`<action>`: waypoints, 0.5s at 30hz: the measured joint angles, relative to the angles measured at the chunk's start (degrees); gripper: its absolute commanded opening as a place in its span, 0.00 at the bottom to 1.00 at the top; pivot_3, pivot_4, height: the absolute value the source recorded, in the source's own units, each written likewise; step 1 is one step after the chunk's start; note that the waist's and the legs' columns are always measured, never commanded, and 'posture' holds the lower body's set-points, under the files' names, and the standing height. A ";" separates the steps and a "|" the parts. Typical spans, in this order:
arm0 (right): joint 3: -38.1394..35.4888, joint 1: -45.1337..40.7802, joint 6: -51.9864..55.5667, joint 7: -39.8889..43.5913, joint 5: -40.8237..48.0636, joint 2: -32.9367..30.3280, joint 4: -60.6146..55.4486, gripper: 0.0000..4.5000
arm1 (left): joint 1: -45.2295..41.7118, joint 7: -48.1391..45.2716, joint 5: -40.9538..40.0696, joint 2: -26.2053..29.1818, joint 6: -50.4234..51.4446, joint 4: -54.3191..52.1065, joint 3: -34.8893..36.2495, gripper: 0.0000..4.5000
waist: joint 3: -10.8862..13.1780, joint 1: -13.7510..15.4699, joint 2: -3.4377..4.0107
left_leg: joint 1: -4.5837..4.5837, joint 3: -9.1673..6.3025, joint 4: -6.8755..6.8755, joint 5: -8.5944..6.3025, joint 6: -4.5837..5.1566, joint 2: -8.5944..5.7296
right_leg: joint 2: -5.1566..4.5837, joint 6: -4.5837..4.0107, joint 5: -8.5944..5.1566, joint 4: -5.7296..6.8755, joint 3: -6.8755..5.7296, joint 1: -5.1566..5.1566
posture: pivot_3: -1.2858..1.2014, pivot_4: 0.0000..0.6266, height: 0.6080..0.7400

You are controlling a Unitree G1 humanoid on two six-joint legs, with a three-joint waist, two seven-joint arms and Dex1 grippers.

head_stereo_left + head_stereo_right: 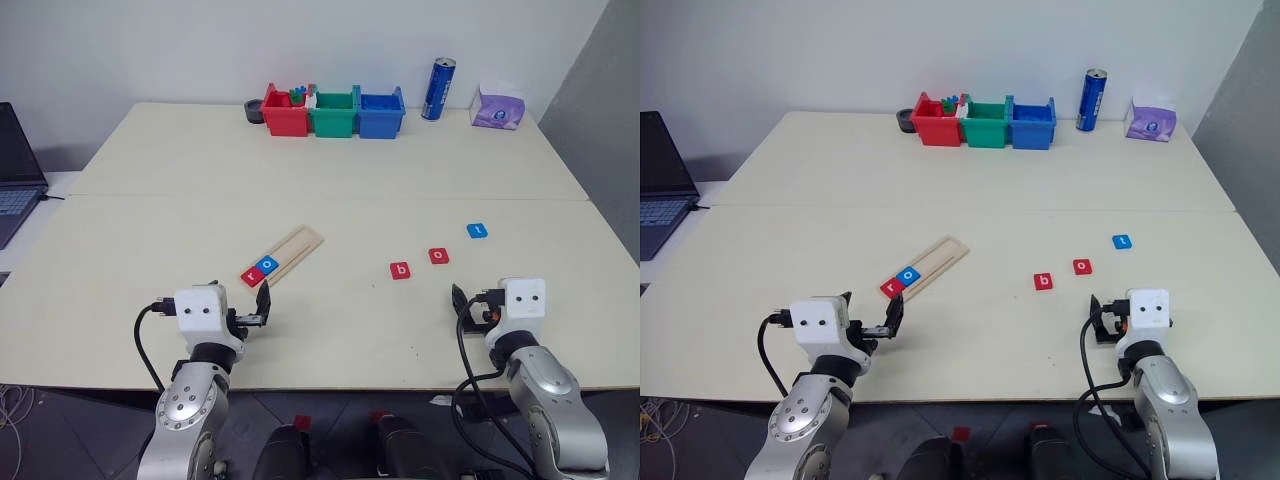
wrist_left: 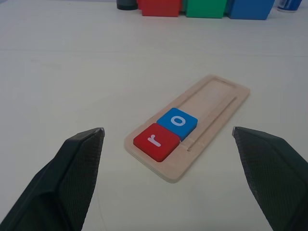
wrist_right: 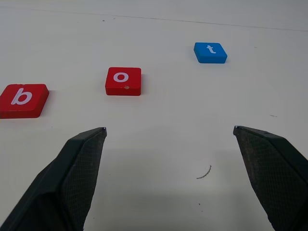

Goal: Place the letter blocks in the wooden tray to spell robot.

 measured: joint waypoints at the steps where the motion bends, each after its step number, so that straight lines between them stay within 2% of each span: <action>1: 0.00 0.00 0.00 0.00 0.00 0.03 -0.01 1.00 | -0.08 0.00 0.01 0.02 0.20 -0.25 0.00 1.00 | 0.00 0.00 0.00 | 0.00 0.00 0.00 0.00 0.00 0.00 | 0.00 0.00 0.00 0.00 0.00 0.00 | 0.52 0.24 1.00; 15: -0.01 -0.62 0.00 0.01 -0.06 0.06 -0.87 1.00 | -0.64 1.04 0.56 -0.22 0.88 -0.50 -0.55 1.00 | 0.00 0.00 0.00 | 0.00 0.00 0.00 0.00 0.00 0.00 | 0.00 -0.01 0.00 0.00 0.01 0.00 | 0.52 0.24 1.00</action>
